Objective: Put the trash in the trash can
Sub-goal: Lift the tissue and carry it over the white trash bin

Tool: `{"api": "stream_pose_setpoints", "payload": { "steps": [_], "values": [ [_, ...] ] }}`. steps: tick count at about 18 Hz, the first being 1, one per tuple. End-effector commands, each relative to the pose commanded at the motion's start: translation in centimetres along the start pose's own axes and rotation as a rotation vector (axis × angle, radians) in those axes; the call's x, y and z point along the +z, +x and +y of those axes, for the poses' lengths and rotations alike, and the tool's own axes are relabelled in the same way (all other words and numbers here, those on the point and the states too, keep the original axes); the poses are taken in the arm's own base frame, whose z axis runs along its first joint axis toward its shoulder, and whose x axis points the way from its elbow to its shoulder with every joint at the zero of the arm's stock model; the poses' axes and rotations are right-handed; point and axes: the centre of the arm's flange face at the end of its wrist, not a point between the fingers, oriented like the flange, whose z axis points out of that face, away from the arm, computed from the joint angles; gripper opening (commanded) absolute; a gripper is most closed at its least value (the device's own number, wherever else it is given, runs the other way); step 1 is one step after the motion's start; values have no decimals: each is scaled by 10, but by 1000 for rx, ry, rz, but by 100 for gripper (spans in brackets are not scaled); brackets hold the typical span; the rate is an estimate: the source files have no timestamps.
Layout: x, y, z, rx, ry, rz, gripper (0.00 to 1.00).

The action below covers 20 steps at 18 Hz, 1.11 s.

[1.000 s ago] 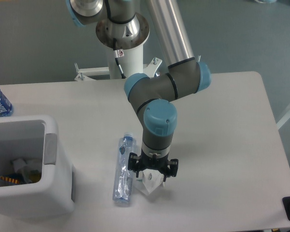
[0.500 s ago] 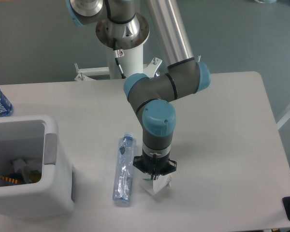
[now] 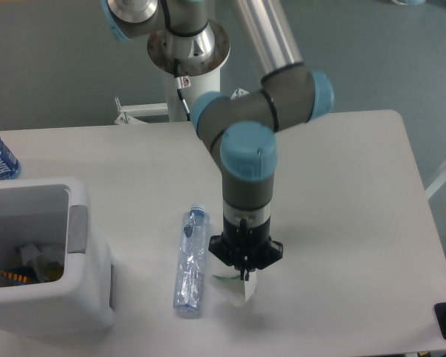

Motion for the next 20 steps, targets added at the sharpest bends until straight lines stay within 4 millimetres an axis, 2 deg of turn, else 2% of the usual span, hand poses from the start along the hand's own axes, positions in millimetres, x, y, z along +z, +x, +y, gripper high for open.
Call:
{"api": "stream_pose_setpoints", "payload": {
  "steps": [3,7,11,16,20],
  "values": [
    [-54,9,-15,-137,115,76,0],
    [-96,39,-21,-283,172,145,0],
    [-133,104,-26,-289,206,219,0],
    [-138,182,-27,-245,185,296,0],
    [-133,241,-25,-168,157,357,0]
  ]
}}
